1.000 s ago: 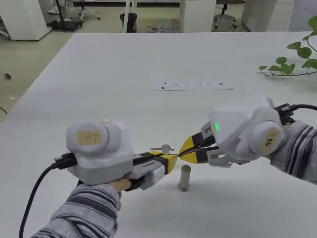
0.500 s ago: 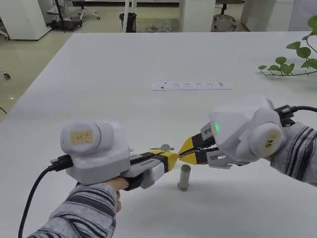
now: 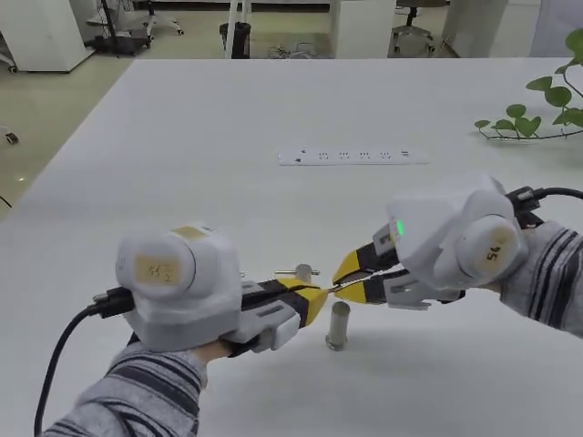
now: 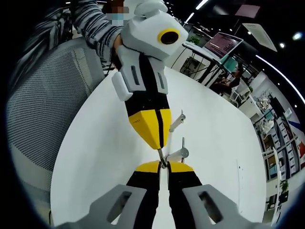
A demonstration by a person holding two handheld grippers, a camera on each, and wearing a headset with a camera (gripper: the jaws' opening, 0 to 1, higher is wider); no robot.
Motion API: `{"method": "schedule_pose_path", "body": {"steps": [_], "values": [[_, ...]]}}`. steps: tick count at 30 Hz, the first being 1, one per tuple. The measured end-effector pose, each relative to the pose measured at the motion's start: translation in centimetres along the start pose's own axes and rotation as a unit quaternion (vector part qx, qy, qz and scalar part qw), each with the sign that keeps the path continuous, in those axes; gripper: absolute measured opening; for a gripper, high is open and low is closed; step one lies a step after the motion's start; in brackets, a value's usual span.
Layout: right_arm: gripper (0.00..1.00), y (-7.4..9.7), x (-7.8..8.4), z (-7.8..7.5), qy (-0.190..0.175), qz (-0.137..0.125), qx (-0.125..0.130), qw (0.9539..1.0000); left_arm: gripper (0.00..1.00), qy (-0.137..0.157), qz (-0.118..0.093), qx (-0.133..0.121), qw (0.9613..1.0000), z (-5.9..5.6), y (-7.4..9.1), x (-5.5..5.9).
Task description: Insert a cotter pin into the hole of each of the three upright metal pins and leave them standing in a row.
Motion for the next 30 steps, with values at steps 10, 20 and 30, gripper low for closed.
{"method": "schedule_pose_path", "body": {"steps": [10, 20, 30], "values": [[0.0, -0.1, 0.1, 1.4, -0.002, 0.002, -0.041, 0.9991, 0.0, -0.103, 0.018, 0.046, 0.9935, -1.2, 0.4, 0.1], [0.0, 0.1, 0.0, 2.0, 0.0, 0.007, -0.056, 0.9984, 0.0, -0.142, 0.027, 0.064, 0.9875, -1.4, 0.6, 0.2], [0.0, 0.6, 0.5, 1.5, 0.005, 0.023, -0.033, 0.9992, 0.02, -0.157, 0.022, 0.031, 0.987, -1.3, -0.1, 0.2]]}}
Point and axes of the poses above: the centre of the closed fingertips' face, and the gripper's own axes: y roughly backward along the fingers, z roughly to its left, x roughly out of its underside, the point moved 4 cm from there along y, roughly backward along the fingers, and after that the axes turned 1 degree about -z, right-handed, at the moved point
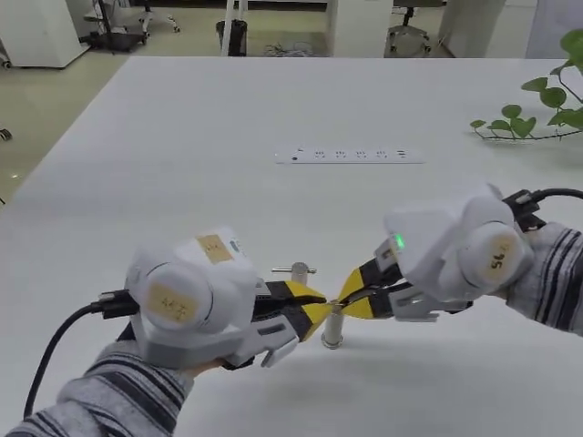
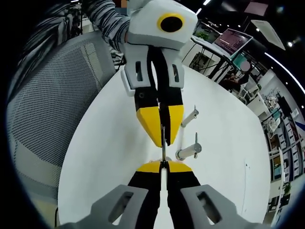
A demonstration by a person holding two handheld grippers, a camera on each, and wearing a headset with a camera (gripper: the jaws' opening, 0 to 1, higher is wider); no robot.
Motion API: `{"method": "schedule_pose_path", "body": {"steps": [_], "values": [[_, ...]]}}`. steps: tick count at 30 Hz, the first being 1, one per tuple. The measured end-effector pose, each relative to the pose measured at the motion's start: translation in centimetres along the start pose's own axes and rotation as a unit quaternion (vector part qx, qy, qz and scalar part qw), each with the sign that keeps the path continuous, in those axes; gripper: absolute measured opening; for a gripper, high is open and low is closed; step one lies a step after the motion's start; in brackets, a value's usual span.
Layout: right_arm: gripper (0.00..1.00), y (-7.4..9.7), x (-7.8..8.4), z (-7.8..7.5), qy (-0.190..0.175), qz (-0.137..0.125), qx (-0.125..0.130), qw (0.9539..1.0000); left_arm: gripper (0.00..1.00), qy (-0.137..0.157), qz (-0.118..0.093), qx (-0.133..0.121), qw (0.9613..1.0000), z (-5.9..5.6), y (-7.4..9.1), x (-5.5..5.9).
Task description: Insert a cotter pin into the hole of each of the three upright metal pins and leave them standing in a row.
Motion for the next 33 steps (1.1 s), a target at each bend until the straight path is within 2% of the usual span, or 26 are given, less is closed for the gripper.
{"method": "schedule_pose_path", "body": {"steps": [7, 13, 22, 33], "values": [[0.0, 0.6, 1.5, -0.3, -0.016, 0.021, 0.018, 0.9995, 0.13, 0.004, -0.002, -0.025, 0.9997, 0.3, -0.5, 0.3], [0.0, 0.7, 2.8, -0.3, -0.033, 0.037, 0.027, 0.9984, 0.19, 0.009, 0.003, -0.038, 0.9992, 0.4, -1.4, 0.8], [0.0, 0.5, 4.6, 0.1, -0.046, 0.059, 0.03, 0.9967, 0.2, 0.021, 0.023, -0.051, 0.9982, 0.5, -3.0, 2.1], [0.0, -0.3, 5.9, 0.7, -0.062, 0.07, 0.024, 0.9954, 0.17, 0.031, 0.051, -0.057, 0.9966, 0.7, -4.3, 3.5]]}}
Point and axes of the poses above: the centre of the closed fingertips' face, and the gripper's own axes: y roughly backward along the fingers, z roughly to its left, x roughly out of its underside, the point moved 4 cm from there along y, roughly backward along the fingers, and after that the axes turned 1 degree about -z, right-handed, at the moved point
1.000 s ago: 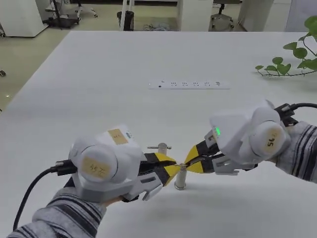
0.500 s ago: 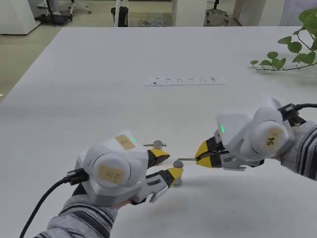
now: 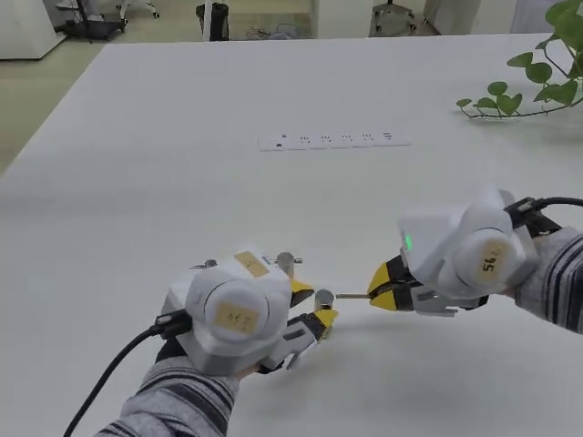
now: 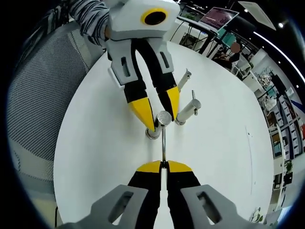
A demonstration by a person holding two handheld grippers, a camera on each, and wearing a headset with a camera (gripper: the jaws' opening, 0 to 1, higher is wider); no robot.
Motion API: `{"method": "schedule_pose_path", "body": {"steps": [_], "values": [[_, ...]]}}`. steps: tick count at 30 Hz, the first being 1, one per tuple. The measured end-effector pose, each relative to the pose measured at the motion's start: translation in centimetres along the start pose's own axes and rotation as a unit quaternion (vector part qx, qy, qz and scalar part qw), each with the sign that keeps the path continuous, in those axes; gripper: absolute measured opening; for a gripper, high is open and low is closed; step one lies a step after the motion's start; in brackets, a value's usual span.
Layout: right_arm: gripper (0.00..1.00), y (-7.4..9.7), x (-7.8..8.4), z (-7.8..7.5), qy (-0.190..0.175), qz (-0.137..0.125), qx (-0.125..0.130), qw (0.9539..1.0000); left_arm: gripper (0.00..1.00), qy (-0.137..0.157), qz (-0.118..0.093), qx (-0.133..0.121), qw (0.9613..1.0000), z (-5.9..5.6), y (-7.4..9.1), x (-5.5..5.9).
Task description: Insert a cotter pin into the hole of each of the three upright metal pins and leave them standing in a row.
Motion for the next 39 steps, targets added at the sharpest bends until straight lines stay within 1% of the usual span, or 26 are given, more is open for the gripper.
{"method": "schedule_pose_path", "body": {"steps": [5, 9, 13, 18, 22, 24, 28, 30, 33, 36, 39], "values": [[0.0, -0.3, 0.1, 0.1, -0.002, -0.001, -0.002, 1.0, 0.14, 0.005, 0.009, -0.001, 0.9999, -0.1, -0.4, 0.4], [0.0, -0.6, 0.0, 0.1, -0.002, -0.002, -0.002, 1.0, 0.12, 0.015, 0.015, -0.001, 0.9998, -0.2, -0.8, 0.8], [0.0, -0.7, 0.0, 0.1, -0.003, -0.001, -0.004, 1.0, 0.1, 0.025, 0.014, 0.002, 0.9996, -0.4, -1.1, 0.8], [0.0, -0.7, -0.2, 0.1, -0.003, -0.001, -0.002, 1.0, 0.1, 0.034, 0.014, 0.0, 0.9993, -0.4, -1.3, 1.1], [0.0, -0.5, -0.7, 0.1, 0.003, -0.002, -0.003, 1.0, 0.1, 0.035, 0.012, -0.001, 0.9993, -0.4, -1.4, 1.2], [0.0, -0.3, -0.8, 0.1, 0.013, 0.003, 0.0, 0.9999, 0.1, 0.036, 0.011, 0.0, 0.9993, -0.4, -1.4, 1.2], [0.0, 0.2, -1.0, 0.1, 0.014, 0.007, 0.001, 0.9999, 0.1, 0.04, 0.008, -0.002, 0.9992, -0.4, -1.4, 1.3], [0.0, 0.4, -1.1, 0.0, 0.01, 0.004, 0.0, 0.9999, 0.1, 0.041, 0.007, -0.003, 0.9991, -0.4, -1.5, 1.3], [0.0, 0.7, -1.7, 0.1, -0.003, -0.011, -0.001, 0.9999, 0.1, 0.044, 0.006, -0.004, 0.999, -0.4, -1.5, 1.4], [0.0, 0.5, -1.9, 0.2, 0.003, -0.008, -0.001, 1.0, 0.1, 0.046, 0.004, -0.006, 0.9989, -0.4, -1.5, 1.4], [0.0, 0.1, -2.1, 0.3, 0.002, -0.012, -0.002, 0.9999, 0.1, 0.047, 0.002, -0.008, 0.9989, -0.5, -1.5, 1.5]]}}
Point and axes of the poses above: the centre of the closed fingertips' face, and the gripper's own axes: y roughly backward along the fingers, z roughly to its left, x roughly out of its underside, the point moved 4 cm from there along y, roughly backward along the fingers, and after that the axes turned 1 degree about -z, right-handed, at the moved point
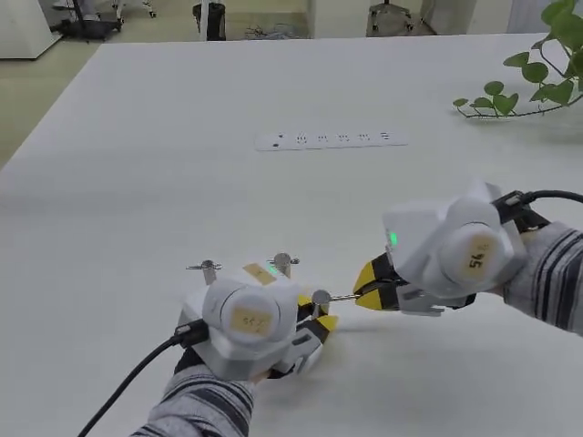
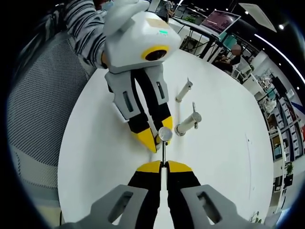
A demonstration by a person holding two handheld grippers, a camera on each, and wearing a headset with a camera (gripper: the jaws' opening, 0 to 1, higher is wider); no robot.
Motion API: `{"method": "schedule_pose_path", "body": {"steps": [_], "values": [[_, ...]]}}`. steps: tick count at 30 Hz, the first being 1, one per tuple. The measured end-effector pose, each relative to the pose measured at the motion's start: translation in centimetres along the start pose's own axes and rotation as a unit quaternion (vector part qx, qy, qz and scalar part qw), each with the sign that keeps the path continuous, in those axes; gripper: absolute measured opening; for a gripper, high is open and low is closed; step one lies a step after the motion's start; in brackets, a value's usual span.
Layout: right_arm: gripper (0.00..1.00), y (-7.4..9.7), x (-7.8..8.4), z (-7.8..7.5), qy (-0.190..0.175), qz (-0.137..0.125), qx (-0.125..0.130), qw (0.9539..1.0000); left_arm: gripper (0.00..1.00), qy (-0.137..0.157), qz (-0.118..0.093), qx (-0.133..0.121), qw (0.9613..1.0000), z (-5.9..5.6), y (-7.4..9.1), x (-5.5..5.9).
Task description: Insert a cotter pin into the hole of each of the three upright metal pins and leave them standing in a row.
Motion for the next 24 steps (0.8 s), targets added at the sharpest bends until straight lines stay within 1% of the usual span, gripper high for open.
{"method": "schedule_pose_path", "body": {"steps": [9, 11, 14, 17, 21, 24], "values": [[0.0, -0.6, -0.9, -0.1, 0.001, -0.008, 0.0, 1.0, 0.1, 0.016, -0.007, -0.008, 0.9998, 0.0, -0.2, 0.3], [0.0, -0.7, -1.0, -0.1, -0.004, -0.006, -0.001, 1.0, 0.1, 0.024, -0.009, -0.013, 0.9996, 0.0, -0.2, 0.3], [0.0, -0.7, -1.0, -0.2, -0.018, -0.006, 0.001, 0.9998, 0.1, 0.026, -0.01, -0.02, 0.9994, 0.0, -0.3, 0.3], [0.0, -0.7, -1.1, -0.2, -0.026, -0.007, 0.002, 0.9996, 0.1, 0.038, -0.013, -0.025, 0.9989, 0.0, -0.3, 0.4], [0.0, -0.8, -1.3, -0.2, -0.048, -0.014, 0.005, 0.9988, 0.1, 0.047, -0.014, -0.028, 0.9984, 0.0, -0.3, 0.5], [0.0, -0.9, -1.4, -0.2, -0.059, -0.018, 0.006, 0.9981, 0.1, 0.048, -0.014, -0.031, 0.9983, 0.0, -0.4, 0.5]]}}
Point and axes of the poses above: the centre of the closed fingertips' face, and the gripper's own axes: y roughly backward along the fingers, z roughly to its left, x roughly out of its underside, the point moved 4 cm from there along y, roughly backward along the fingers, and after that the axes turned 1 degree about -z, right-handed, at the moved point
